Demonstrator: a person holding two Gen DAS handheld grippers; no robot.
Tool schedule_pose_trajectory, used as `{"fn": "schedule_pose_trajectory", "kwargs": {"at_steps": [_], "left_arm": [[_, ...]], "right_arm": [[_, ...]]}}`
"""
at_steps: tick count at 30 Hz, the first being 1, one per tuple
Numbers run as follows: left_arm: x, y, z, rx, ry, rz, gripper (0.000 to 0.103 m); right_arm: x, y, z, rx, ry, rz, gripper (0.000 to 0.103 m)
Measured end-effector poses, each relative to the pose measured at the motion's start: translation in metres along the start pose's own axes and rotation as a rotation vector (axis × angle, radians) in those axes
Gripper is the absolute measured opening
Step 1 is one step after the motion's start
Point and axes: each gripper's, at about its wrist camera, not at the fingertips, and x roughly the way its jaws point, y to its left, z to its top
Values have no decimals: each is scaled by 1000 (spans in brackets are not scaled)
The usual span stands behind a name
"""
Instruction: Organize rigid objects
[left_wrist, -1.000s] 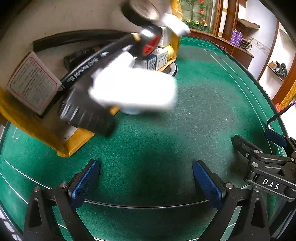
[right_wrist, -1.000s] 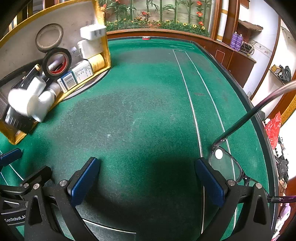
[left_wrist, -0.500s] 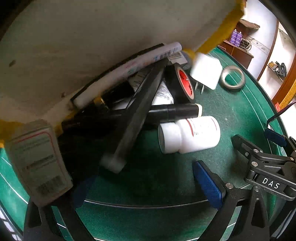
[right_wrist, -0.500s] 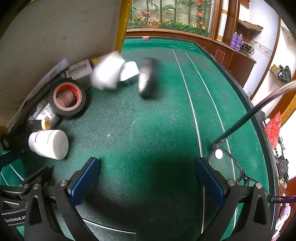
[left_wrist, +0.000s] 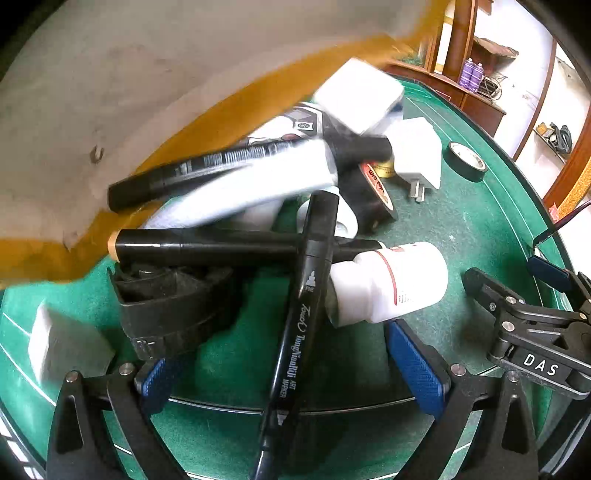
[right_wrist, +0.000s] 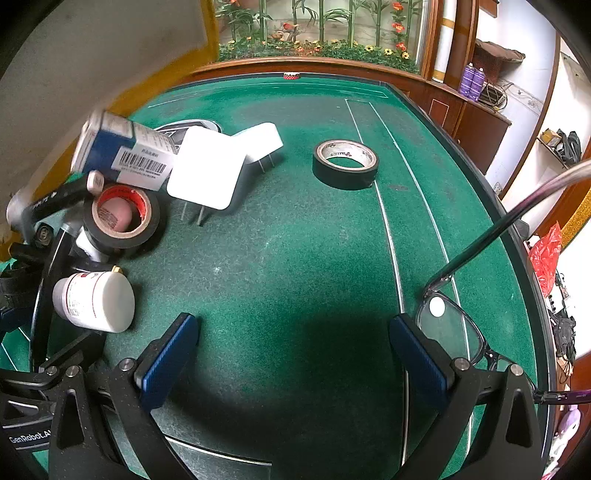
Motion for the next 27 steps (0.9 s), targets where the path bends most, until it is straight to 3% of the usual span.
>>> {"fn": "schedule_pose_trajectory", "kwargs": {"at_steps": [27], "left_arm": [[2, -2, -2, -1, 0, 0, 103]], "right_arm": [[1, -1, 1, -3, -1, 3, 103]]}}
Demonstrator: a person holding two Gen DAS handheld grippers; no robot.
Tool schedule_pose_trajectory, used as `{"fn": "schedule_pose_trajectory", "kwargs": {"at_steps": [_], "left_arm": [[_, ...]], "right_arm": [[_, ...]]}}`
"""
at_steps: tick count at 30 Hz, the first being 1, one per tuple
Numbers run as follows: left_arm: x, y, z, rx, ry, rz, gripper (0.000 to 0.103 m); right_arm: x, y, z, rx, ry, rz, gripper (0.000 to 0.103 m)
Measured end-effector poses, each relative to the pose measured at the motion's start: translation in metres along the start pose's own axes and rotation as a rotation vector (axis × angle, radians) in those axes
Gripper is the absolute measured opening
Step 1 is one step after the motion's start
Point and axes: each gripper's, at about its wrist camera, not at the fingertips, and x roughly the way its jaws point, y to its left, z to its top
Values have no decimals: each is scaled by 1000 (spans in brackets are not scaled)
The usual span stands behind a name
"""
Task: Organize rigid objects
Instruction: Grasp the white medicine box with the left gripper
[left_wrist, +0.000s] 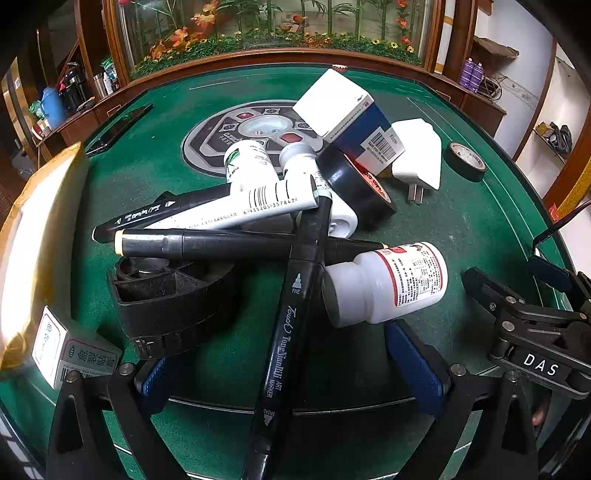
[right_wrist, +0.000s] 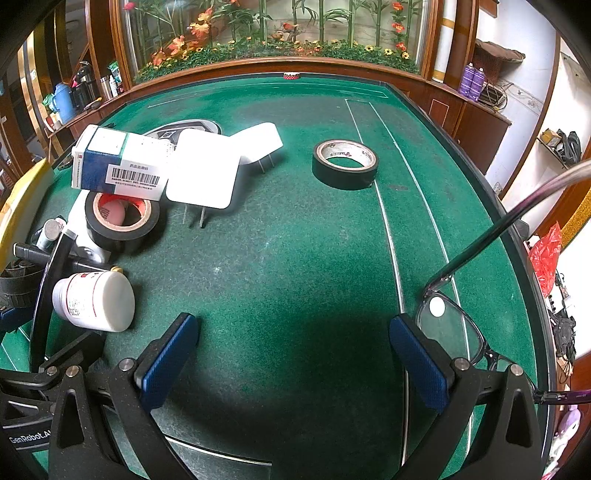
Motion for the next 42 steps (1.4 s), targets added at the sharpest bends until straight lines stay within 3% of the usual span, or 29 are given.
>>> {"fn": "schedule_pose_trajectory", "kwargs": {"at_steps": [9, 14, 28, 35, 40, 42], "left_arm": [[0, 0, 0, 0, 0, 0, 103], [0, 0, 0, 0, 0, 0, 103], [-5, 2, -3, 32, 16, -17, 102], [-39, 7, -25, 93, -63, -73, 102], [-77, 57, -45, -5, -161, -98, 102], [-88, 77, -48, -41, -201, -75, 102]], "right_arm": [[0, 0, 0, -5, 2, 3, 103], [0, -3, 0, -83, 16, 62, 103], [-8, -16, -3, -36, -25, 195, 103], [-10, -17, -3, -31, -28, 240, 103], [-11, -15, -3, -33, -29, 249, 103], [-11, -15, -3, -32, -29, 248, 103]]}}
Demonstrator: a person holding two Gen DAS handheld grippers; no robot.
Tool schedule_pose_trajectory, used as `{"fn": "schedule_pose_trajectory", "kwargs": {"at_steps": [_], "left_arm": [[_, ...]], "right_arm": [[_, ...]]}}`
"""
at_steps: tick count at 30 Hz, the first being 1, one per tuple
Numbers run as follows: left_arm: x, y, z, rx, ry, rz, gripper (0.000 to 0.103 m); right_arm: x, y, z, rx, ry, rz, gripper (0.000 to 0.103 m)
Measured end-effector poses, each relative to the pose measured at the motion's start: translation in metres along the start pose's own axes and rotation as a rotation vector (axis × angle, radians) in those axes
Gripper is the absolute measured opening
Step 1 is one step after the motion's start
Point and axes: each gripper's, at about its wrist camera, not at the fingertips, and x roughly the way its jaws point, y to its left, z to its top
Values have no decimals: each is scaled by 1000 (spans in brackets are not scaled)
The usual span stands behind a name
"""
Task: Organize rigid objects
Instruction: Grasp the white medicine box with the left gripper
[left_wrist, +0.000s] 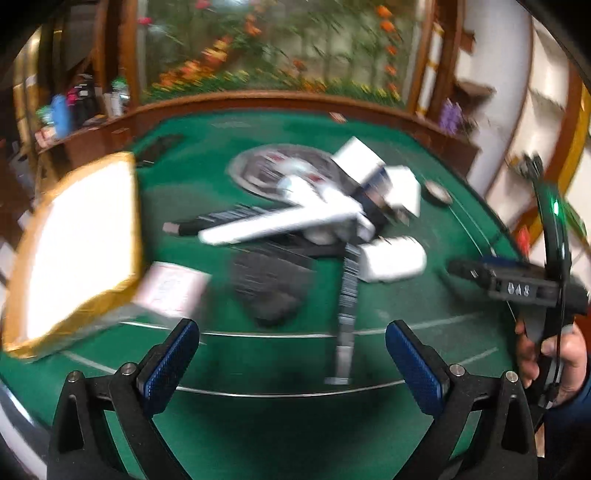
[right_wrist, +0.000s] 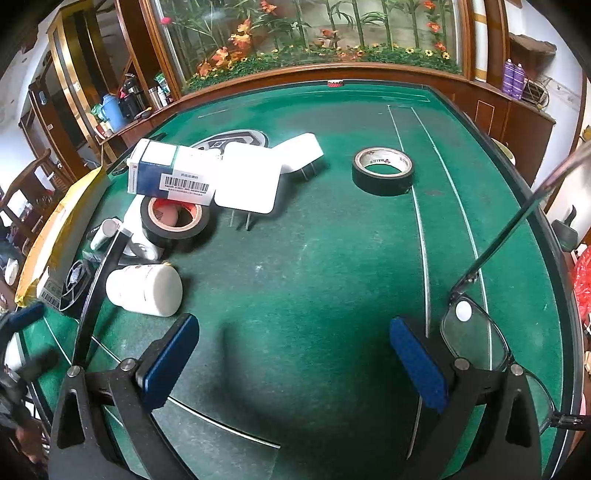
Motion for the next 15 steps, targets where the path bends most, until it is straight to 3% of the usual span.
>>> {"fn": "schedule_pose_trajectory", "kwargs": {"at_steps": [4, 8, 15], "left_arm": [[-4, 37, 1, -54, -13, 59, 94], [15, 52, 3, -68, 32, 51, 71], [39, 51, 12, -25, 57, 77, 68]], "right_arm": [[0, -1, 1, -1, 1, 0, 103], [0, -1, 1, -2, 2, -1, 103], [0, -1, 1, -3, 3, -1, 103]]}}
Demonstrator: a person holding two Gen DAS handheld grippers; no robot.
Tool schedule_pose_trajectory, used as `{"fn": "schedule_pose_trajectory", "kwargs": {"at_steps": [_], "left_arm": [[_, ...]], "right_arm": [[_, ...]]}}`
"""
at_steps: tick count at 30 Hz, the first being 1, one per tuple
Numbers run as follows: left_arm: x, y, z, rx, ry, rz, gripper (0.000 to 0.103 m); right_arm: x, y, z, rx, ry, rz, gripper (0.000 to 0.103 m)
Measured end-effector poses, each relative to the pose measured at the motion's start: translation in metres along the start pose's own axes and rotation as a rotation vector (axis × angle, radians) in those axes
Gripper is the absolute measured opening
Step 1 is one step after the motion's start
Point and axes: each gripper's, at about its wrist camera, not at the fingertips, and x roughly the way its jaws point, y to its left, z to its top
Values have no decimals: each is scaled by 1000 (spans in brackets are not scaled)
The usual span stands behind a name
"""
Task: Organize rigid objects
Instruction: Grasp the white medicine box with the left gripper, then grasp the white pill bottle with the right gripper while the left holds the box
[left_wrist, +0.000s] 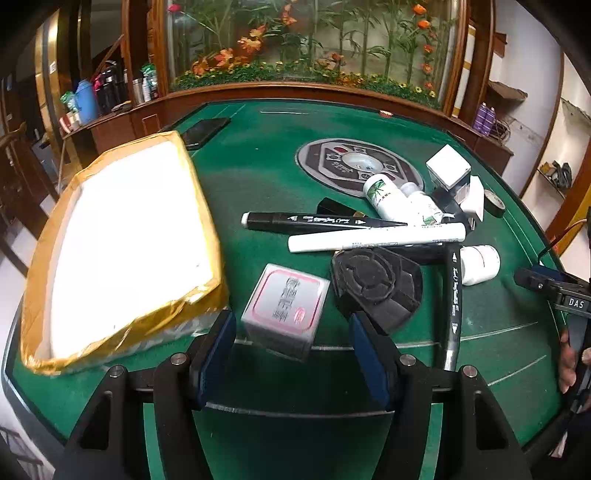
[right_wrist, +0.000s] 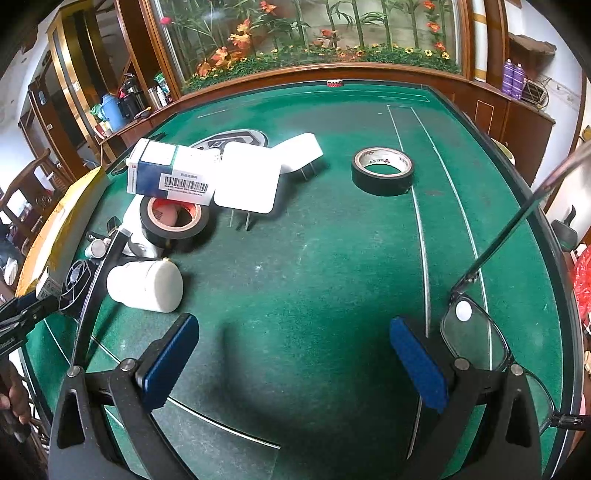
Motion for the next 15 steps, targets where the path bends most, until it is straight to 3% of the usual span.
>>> {"fn": "schedule_pose_trajectory", "kwargs": {"at_steps": [1, 3, 4, 8, 11, 15], "left_arm": [[3, -1, 2, 5, 5, 5, 65], [11, -2, 4, 8, 23, -11, 44], [13, -3, 4, 4, 27, -16, 42], [8, -8, -3, 10, 30, -23, 42], [1, -9, -11, 0, 28, -49, 42], [1, -6, -18, -4, 33, -45, 42]], "right_arm": [[0, 0, 0, 0, 0, 0, 103], [0, 0, 0, 0, 0, -1, 103], [0, 0, 0, 0, 0, 0, 103], [1, -1, 1, -3, 0, 8, 103], [0, 3, 1, -19, 0, 61, 101], [-4, 18, 0, -82, 1, 242, 79]]}}
